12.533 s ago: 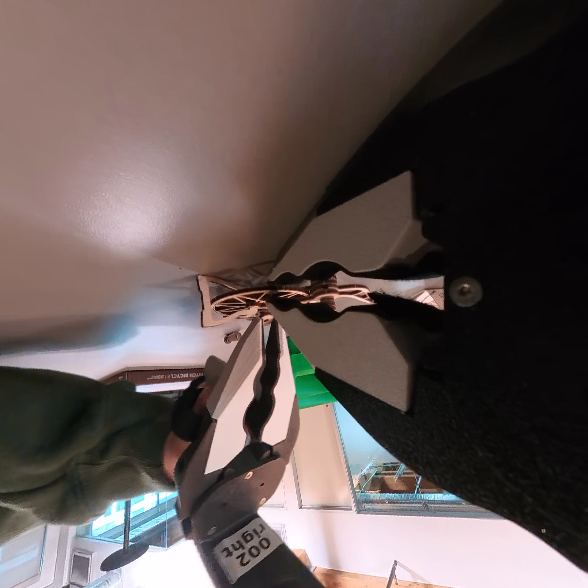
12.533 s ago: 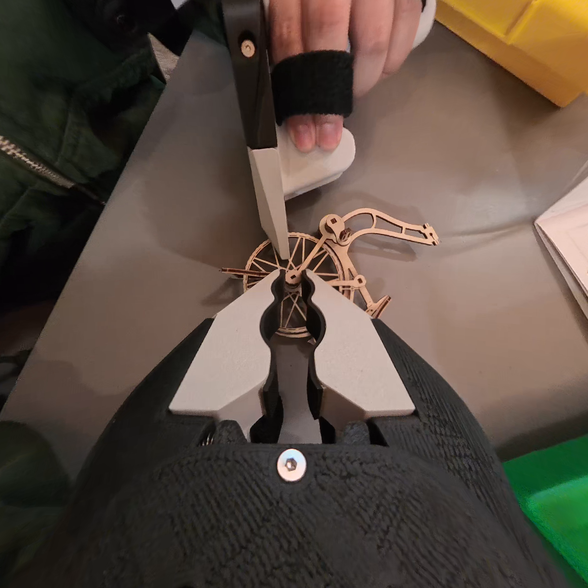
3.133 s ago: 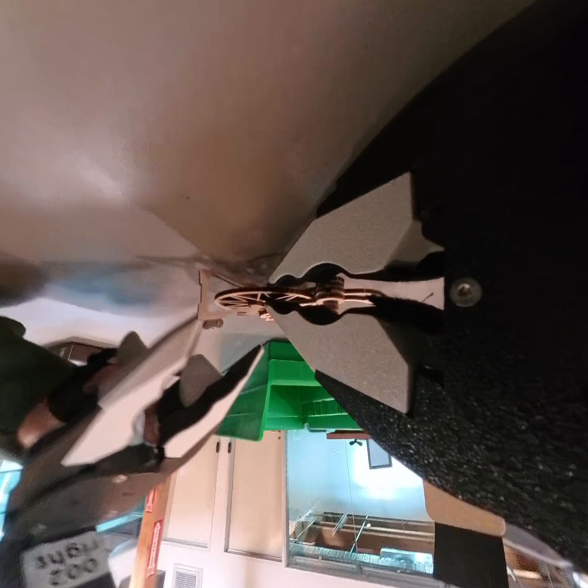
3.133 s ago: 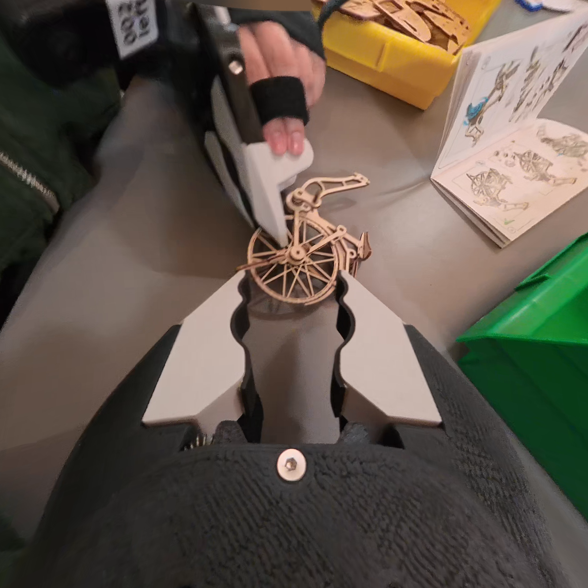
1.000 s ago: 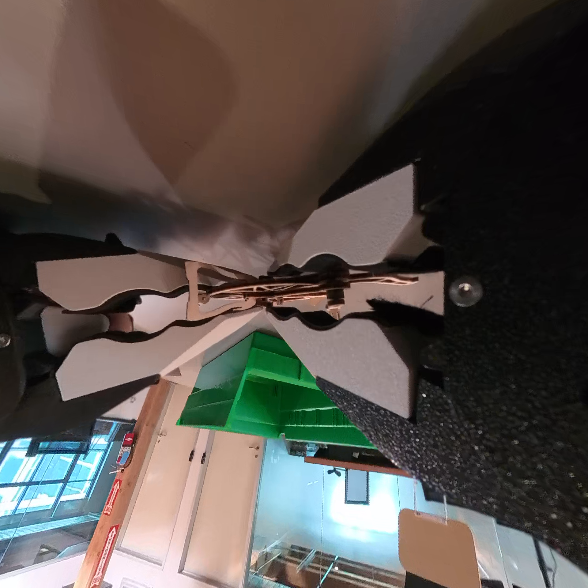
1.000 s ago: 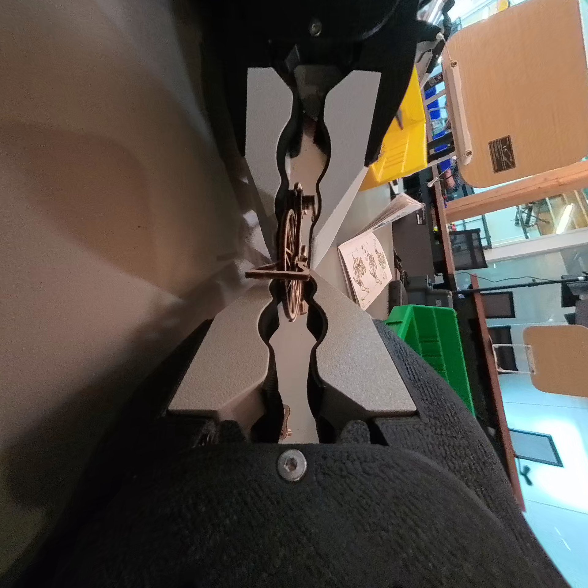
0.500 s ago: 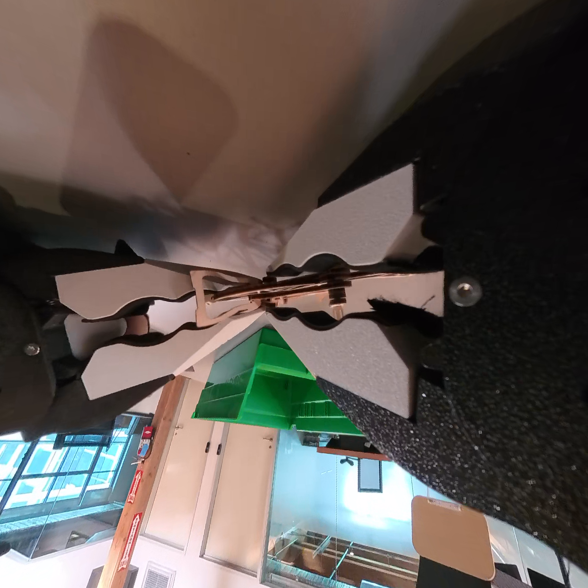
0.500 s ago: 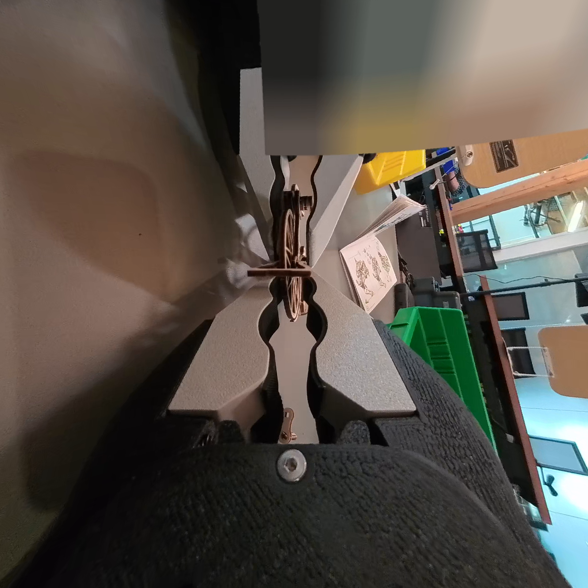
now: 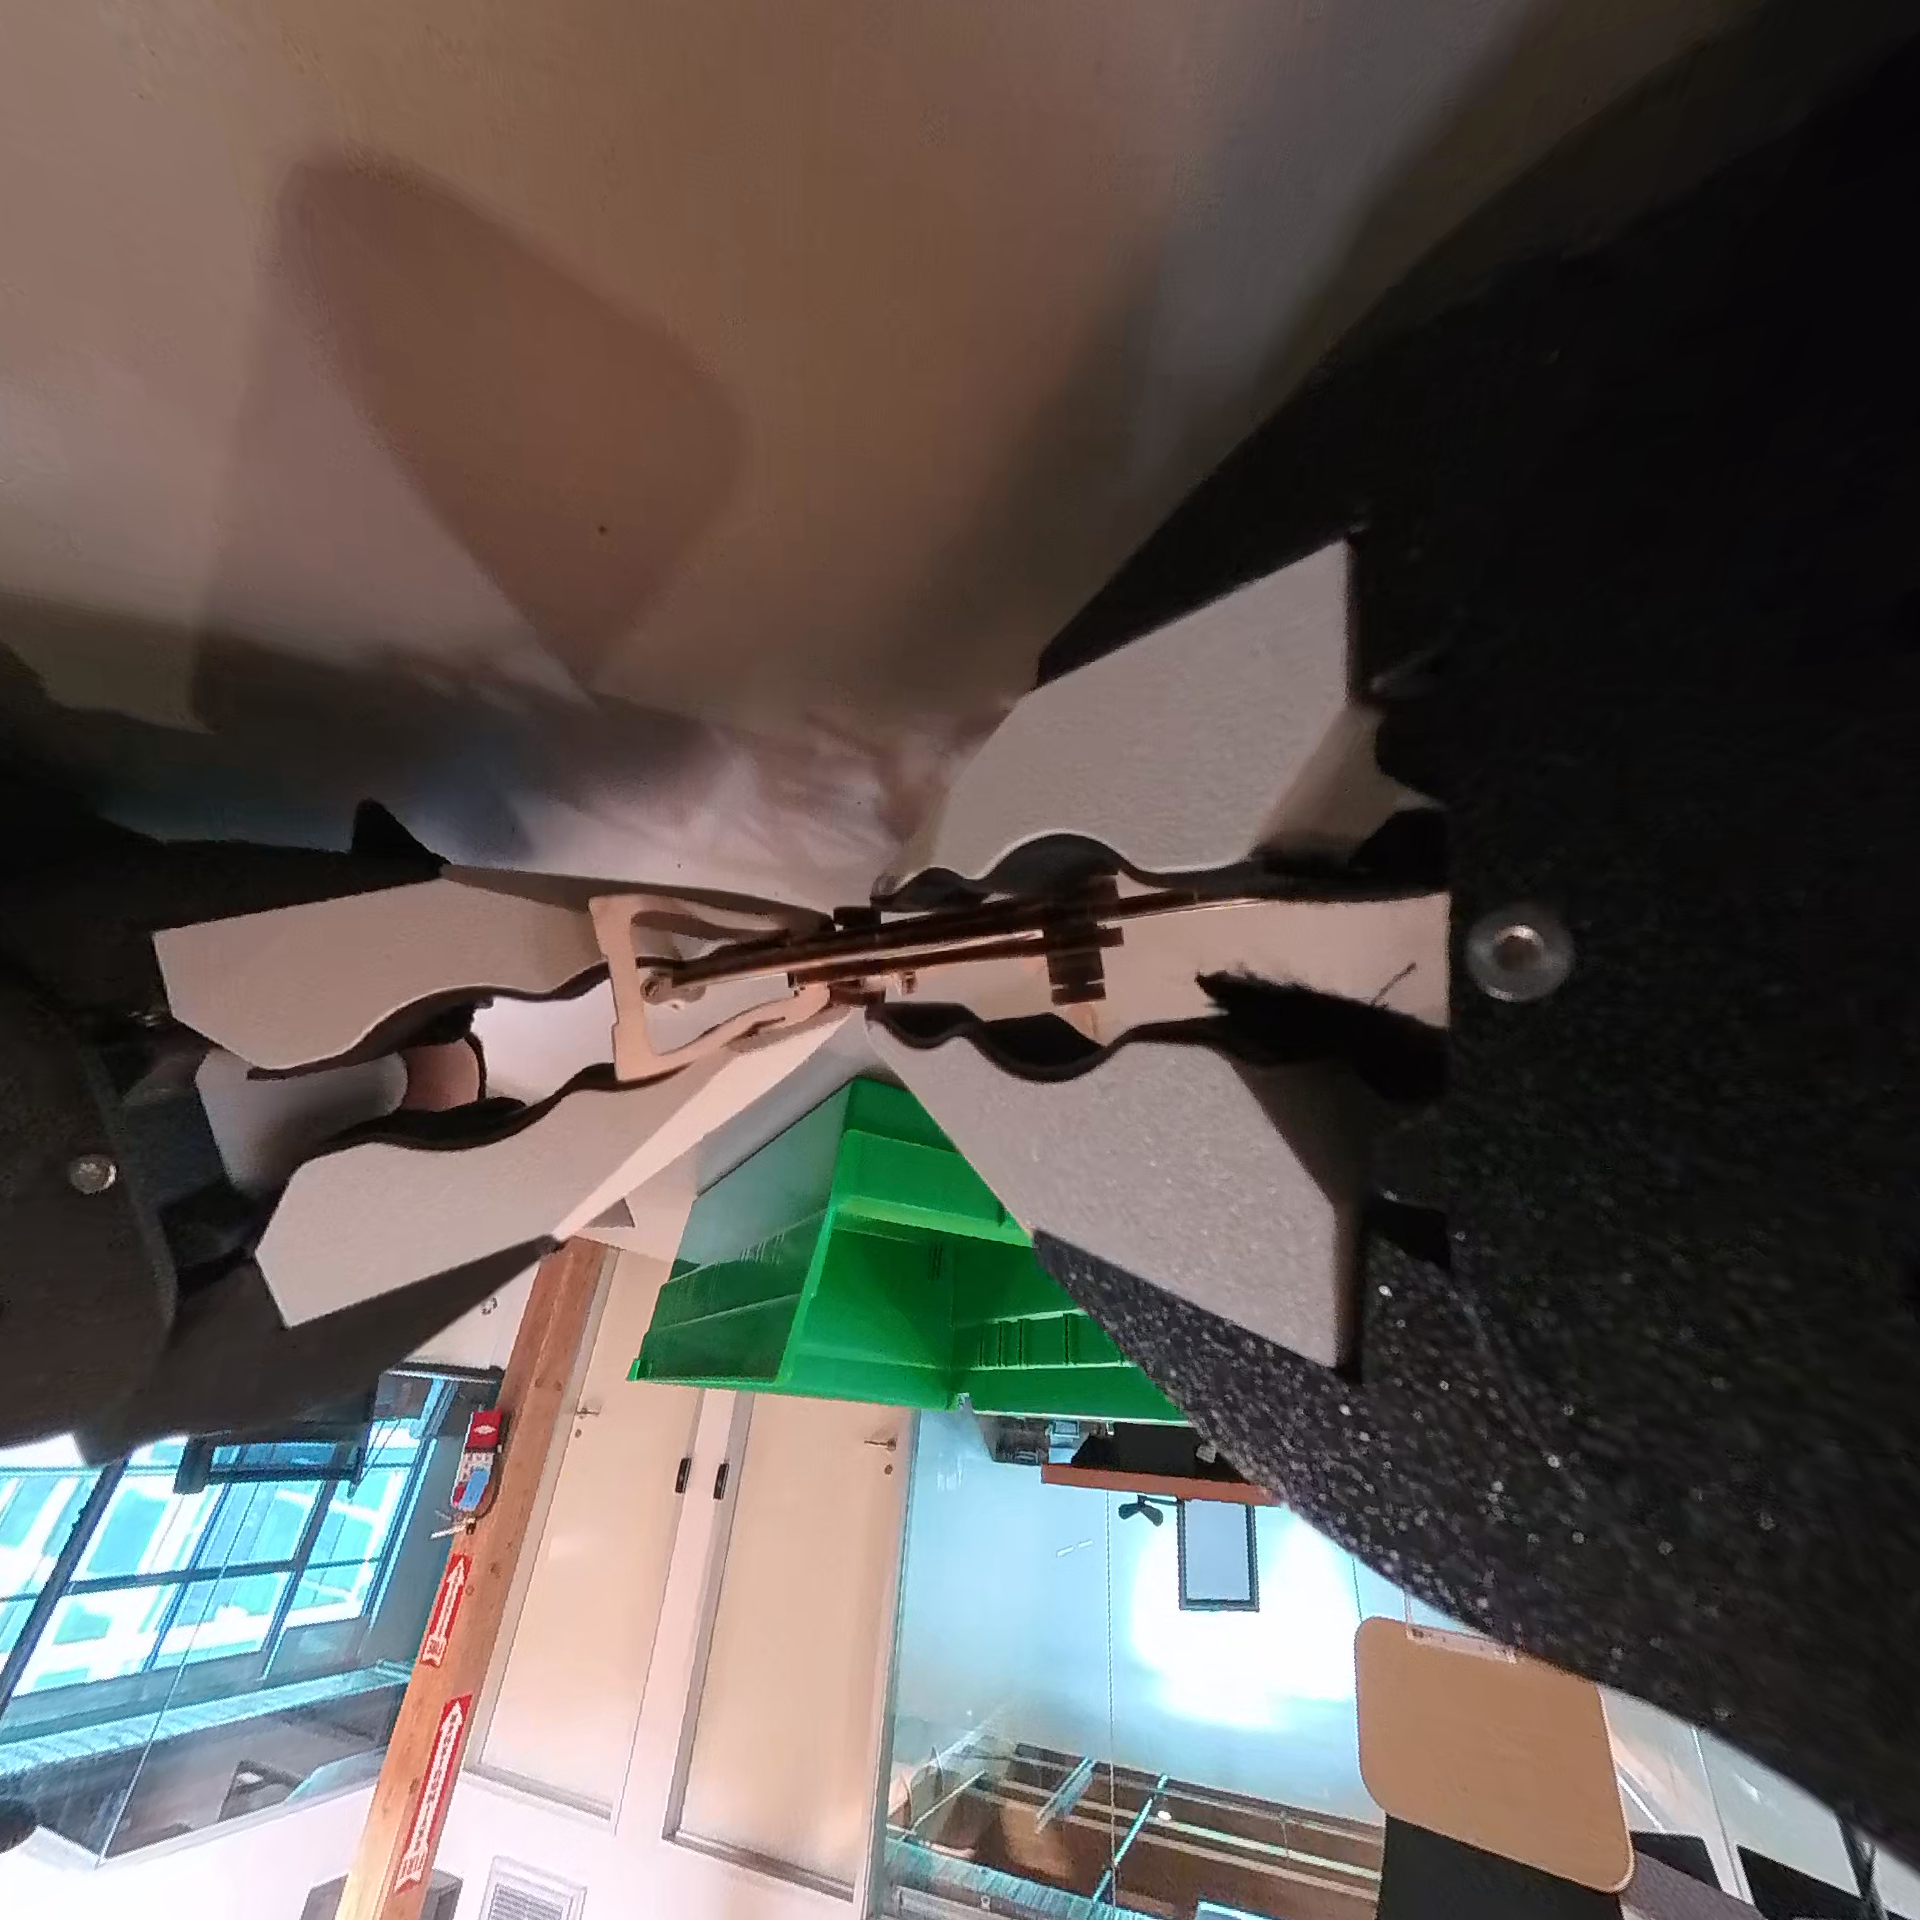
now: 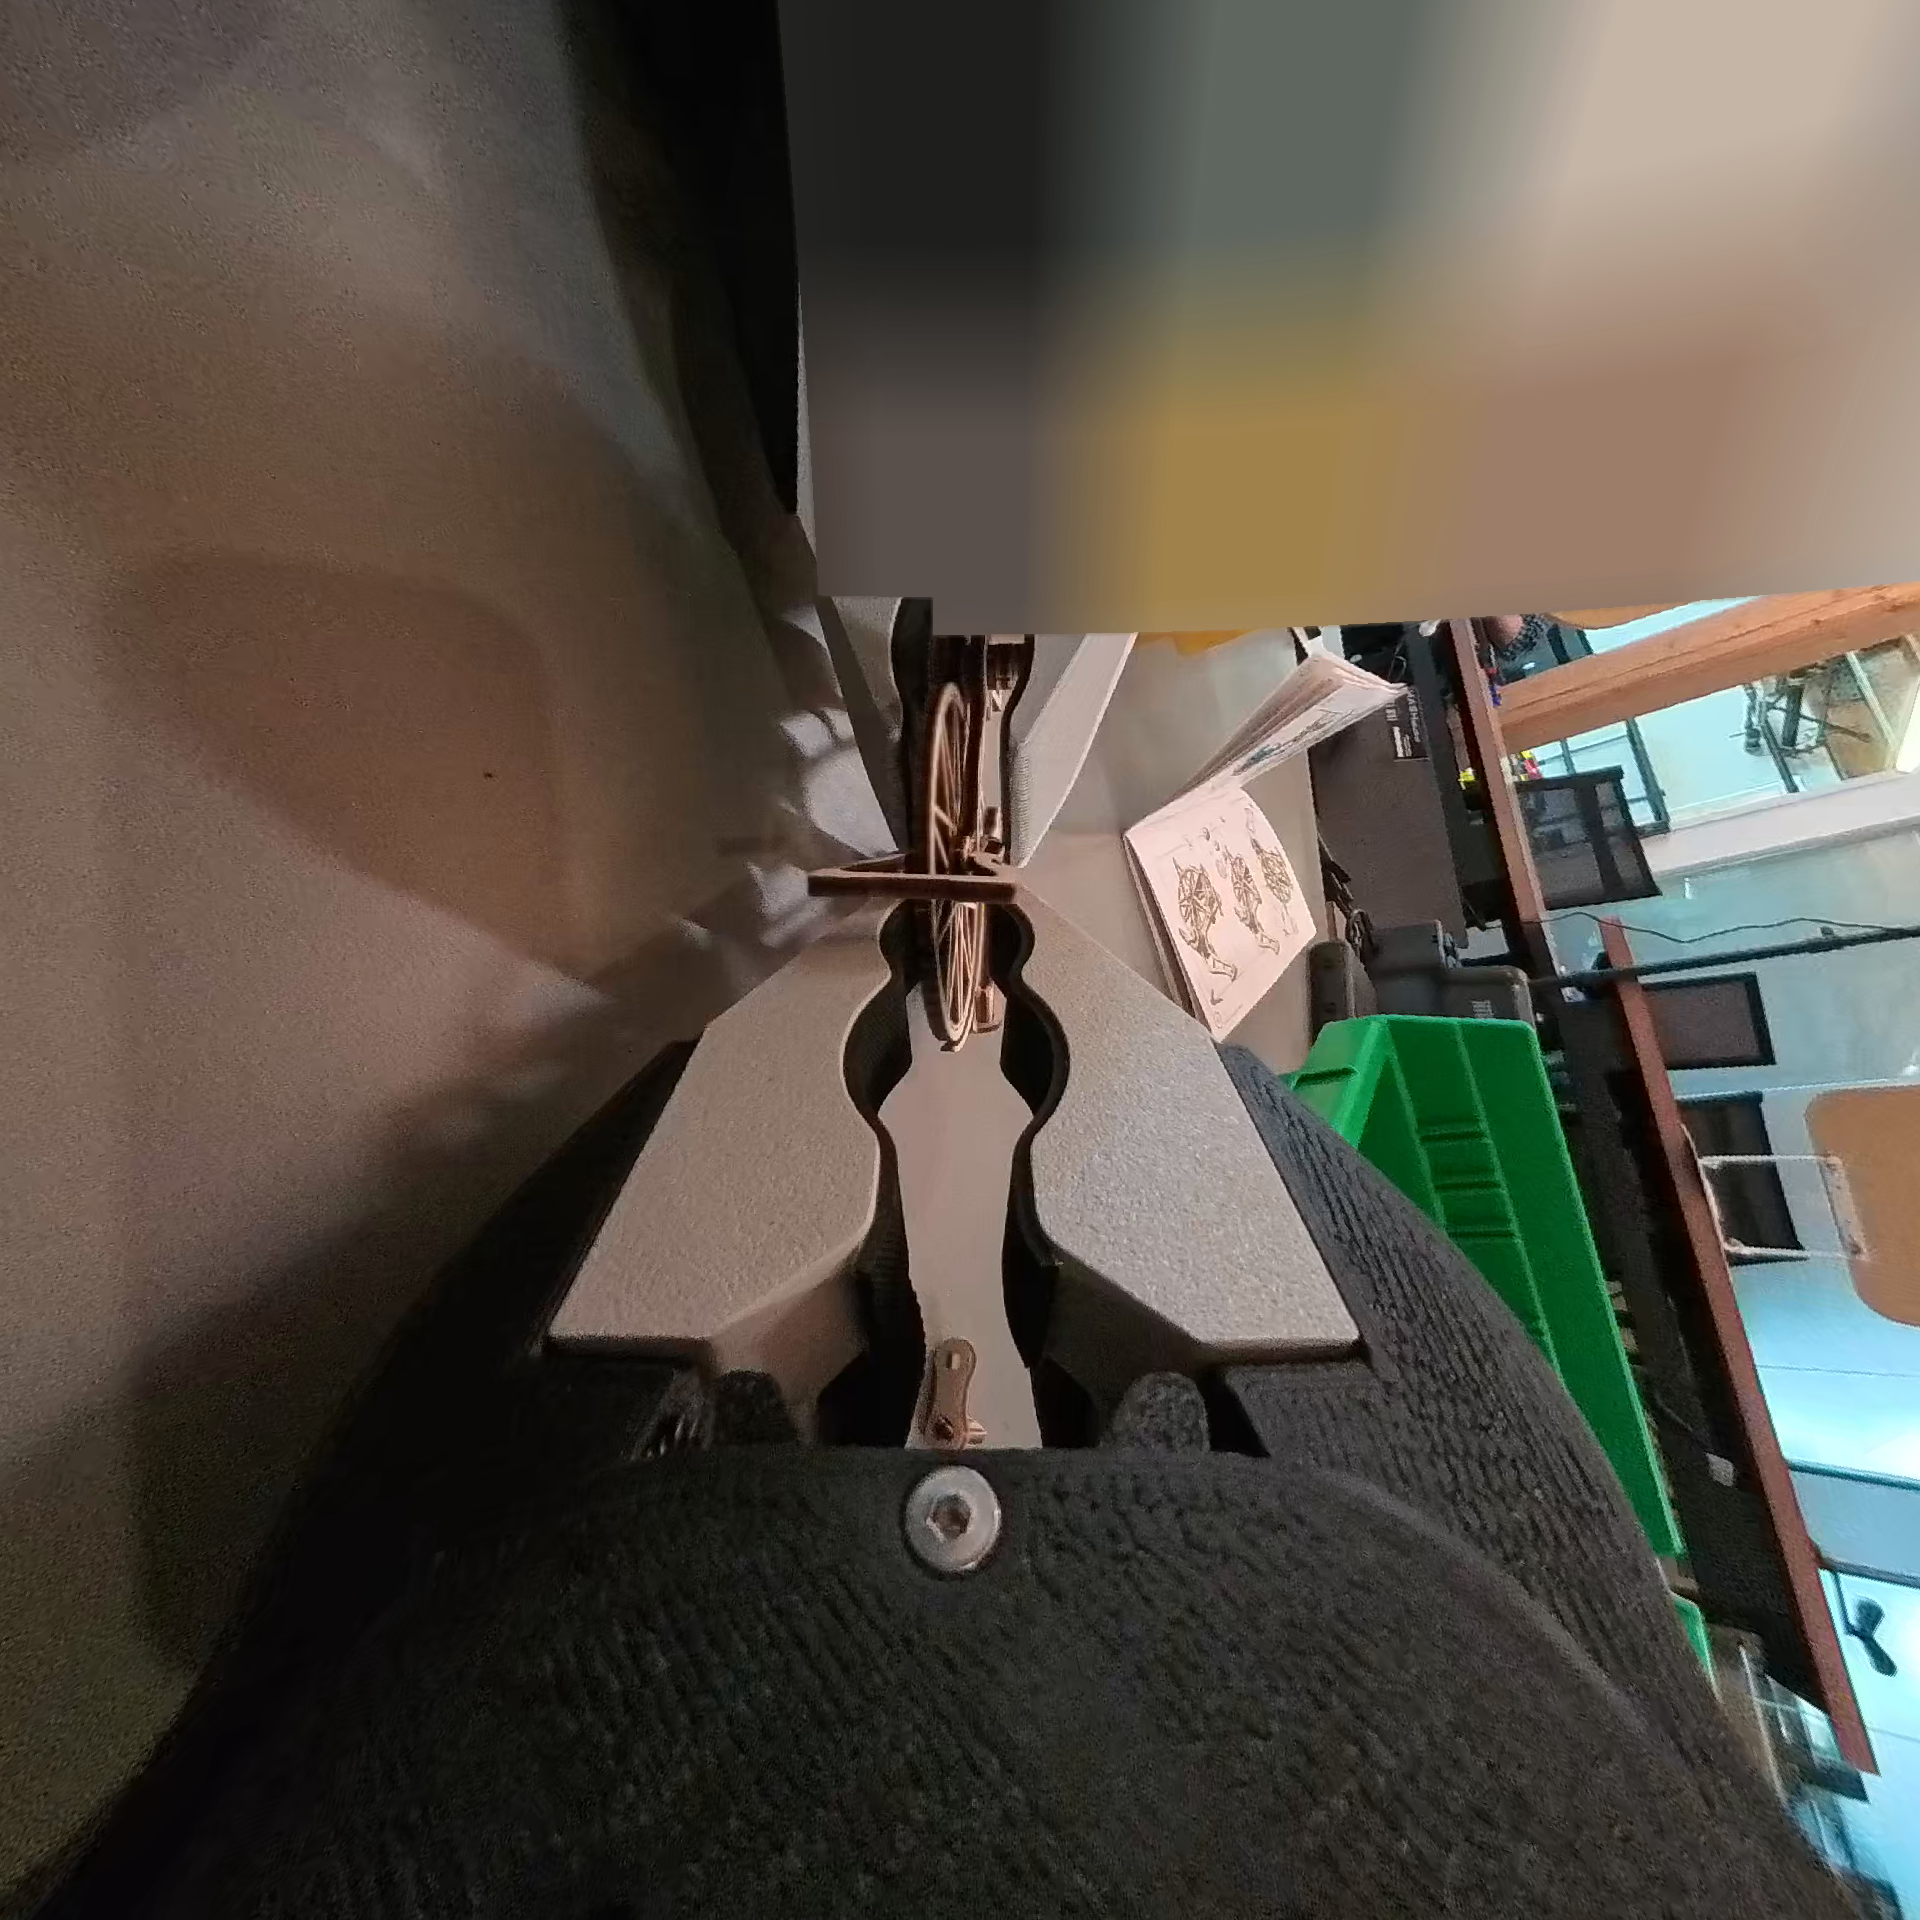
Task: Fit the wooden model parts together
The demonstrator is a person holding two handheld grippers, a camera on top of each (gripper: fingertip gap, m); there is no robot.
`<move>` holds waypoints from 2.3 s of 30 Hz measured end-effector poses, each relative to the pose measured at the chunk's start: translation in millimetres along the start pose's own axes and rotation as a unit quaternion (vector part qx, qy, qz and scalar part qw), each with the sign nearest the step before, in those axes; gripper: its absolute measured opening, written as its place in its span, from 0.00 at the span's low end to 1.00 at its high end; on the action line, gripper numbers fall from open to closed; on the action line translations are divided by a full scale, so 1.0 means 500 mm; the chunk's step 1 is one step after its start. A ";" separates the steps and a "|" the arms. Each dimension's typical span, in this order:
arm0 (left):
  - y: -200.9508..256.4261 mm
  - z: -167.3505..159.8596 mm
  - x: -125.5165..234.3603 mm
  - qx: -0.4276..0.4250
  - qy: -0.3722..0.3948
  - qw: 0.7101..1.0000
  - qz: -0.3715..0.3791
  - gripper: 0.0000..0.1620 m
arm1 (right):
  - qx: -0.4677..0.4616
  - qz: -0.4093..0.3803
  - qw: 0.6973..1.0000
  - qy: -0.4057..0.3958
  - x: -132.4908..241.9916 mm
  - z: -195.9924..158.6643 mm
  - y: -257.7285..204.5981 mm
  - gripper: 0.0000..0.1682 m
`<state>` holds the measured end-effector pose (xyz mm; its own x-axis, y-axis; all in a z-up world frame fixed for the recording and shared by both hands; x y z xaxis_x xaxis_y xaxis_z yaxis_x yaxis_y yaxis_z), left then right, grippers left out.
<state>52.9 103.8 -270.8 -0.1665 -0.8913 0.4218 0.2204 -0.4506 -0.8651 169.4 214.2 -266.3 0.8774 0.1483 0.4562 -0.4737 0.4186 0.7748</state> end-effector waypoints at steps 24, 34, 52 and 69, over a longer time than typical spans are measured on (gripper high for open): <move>-0.009 -0.004 0.005 0.021 -0.001 0.999 -0.026 0.06 | -0.013 0.003 1.000 -0.009 0.000 0.008 0.003 0.05; -0.007 -0.006 0.006 0.016 -0.002 0.999 -0.029 0.05 | -0.052 0.025 0.998 -0.002 -0.006 0.007 0.002 0.08; 0.005 0.001 0.017 -0.026 0.004 0.999 -0.029 0.05 | -0.106 0.079 0.991 -0.014 -0.006 0.020 0.006 0.07; 0.015 -0.012 0.009 -0.030 -0.010 0.999 0.011 0.06 | 0.026 0.022 0.999 -0.005 0.002 -0.012 -0.014 0.27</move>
<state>47.9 97.0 -277.0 -0.1432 -0.9019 0.4074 0.1651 -0.4277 -0.8887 174.2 216.8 -274.0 0.8549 0.1558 0.4949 -0.5154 0.3644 0.7756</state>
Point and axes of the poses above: each gripper's, where its closed fingertips meet, x back along the fingers, z out of its top, y = z × x across the jaws, the point moved 10 cm from there along x, back along the fingers, and after that the axes turned 9 degrees about -y, right-handed, at the moved point
